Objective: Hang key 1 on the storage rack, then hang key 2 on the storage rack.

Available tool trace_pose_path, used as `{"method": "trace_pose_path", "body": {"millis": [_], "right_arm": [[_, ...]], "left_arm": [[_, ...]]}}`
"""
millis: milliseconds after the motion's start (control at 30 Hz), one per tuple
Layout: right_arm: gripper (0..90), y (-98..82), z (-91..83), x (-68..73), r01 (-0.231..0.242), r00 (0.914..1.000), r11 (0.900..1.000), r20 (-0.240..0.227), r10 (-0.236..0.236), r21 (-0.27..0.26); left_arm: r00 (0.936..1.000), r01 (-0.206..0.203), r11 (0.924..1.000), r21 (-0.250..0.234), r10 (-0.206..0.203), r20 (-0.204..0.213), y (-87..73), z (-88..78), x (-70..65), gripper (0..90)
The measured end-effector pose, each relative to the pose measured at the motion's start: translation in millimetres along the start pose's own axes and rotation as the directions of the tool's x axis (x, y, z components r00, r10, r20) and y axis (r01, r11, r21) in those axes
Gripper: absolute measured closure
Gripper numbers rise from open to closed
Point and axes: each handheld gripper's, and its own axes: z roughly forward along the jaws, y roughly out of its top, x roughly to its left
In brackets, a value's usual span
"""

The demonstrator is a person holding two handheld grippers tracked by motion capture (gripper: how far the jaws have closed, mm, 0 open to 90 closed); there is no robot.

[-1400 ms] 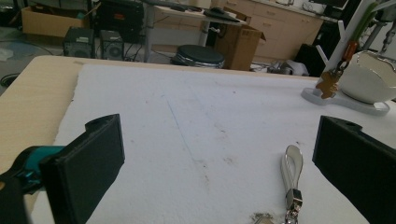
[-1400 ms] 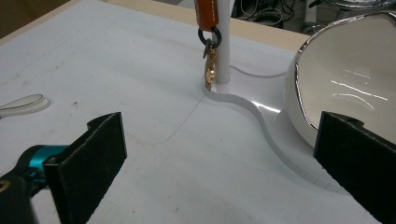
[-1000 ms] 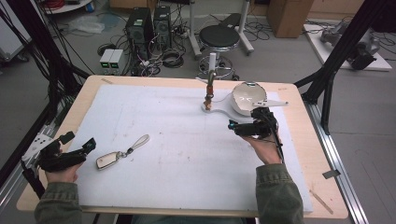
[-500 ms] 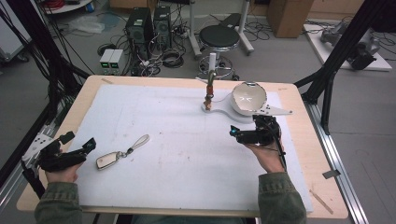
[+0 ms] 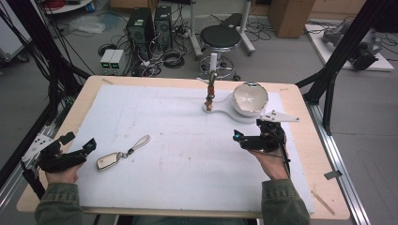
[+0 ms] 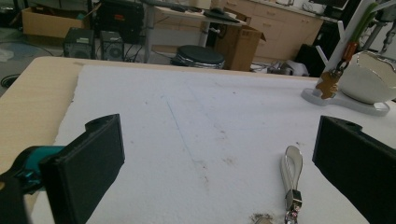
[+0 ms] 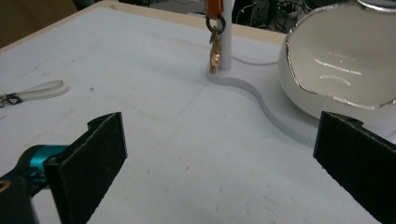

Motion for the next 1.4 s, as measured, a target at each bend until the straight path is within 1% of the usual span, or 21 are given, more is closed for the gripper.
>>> {"method": "trace_pose_path", "body": {"millis": [200,367,600,700,967,1200,1400], "right_arm": [[1.5,-17.4,-4.0,-4.9,-0.023,0.9997,1.0,0.011,0.023,0.0],[1.6,-29.9,-6.9,-5.5,-0.013,0.9997,1.0,0.021,0.013,-0.008],[1.6,-49.0,-10.4,-9.9,-0.036,0.999,0.999,0.028,0.036,-0.013],[1.5,-55.9,-11.9,-12.2,-0.038,0.9987,0.999,0.033,0.039,-0.015],[1.5,-68.6,-15.1,-13.2,-0.028,0.9985,0.999,0.046,0.029,-0.015],[1.5,-74.7,-18.8,-13.1,-0.043,0.9975,0.999,0.055,0.044,-0.022],[1.5,-79.9,-22.7,-13.4,-0.04,0.9974,0.999,0.059,0.042,-0.034]], "left_arm": [[1.0,-0.001,1.0,0.001,0.001,0.001,0.0,1.6,-0.6,2.6],[1.0,-0.001,1.0,0.002,0.001,0.0,0.1,1.4,-0.5,2.6],[1.0,-0.002,1.0,0.001,0.002,0.001,0.0,1.6,-0.9,2.6],[1.0,0.0,1.0,0.002,0.0,0.001,0.0,1.6,-1.2,2.6],[1.0,0.001,1.0,0.007,-0.001,0.002,0.2,1.9,-1.3,2.6],[1.0,-0.002,0.9998,0.017,0.002,0.008,1.4,2.9,-3.0,2.6],[0.9997,-0.006,0.9996,0.028,0.005,0.024,3.5,5.7,-6.7,2.6]]}}
